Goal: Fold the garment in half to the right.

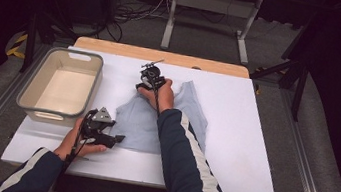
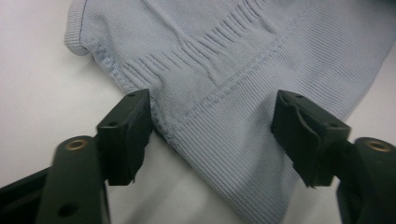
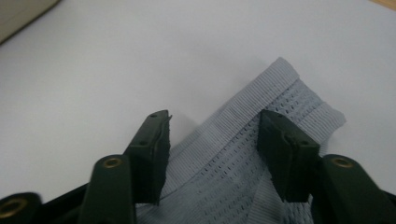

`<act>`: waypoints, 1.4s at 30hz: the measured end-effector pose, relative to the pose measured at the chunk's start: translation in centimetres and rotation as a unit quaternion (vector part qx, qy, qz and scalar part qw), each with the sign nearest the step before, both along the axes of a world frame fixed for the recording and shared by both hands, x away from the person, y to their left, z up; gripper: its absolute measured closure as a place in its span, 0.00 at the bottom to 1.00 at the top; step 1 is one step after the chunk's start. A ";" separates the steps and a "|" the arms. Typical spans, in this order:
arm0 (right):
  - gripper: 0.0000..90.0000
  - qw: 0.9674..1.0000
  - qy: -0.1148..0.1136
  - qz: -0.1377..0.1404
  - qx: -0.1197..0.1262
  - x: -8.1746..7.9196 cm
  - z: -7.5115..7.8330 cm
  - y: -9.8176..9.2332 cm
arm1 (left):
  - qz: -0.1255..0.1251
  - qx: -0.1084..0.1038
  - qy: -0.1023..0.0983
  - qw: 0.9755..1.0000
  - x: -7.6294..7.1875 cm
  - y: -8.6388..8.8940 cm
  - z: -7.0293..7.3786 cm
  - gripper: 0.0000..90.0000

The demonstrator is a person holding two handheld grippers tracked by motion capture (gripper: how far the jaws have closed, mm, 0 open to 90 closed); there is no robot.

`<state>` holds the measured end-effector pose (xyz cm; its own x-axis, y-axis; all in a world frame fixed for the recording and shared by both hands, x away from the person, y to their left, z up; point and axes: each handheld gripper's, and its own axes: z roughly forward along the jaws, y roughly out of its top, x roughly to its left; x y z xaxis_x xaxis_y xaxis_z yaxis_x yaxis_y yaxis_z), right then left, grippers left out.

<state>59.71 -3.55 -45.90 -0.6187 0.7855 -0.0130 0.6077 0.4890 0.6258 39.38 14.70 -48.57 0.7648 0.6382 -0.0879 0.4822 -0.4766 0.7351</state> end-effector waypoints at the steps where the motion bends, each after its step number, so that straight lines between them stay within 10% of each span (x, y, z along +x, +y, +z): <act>1: 0.53 1.000 0.002 -0.003 0.002 0.1 -0.1 0.0 | -0.001 0.000 0.000 1.000 0.0 0.1 0.0 0.37; 22: 0.87 1.000 0.004 -0.010 -0.009 0.3 0.1 0.7 | -0.037 -0.009 0.006 0.999 0.1 0.2 0.2 0.84; 42: 0.95 1.000 0.000 0.004 -0.007 0.2 0.3 1.1 | -0.032 -0.003 -0.012 0.999 -0.4 0.5 0.4 0.91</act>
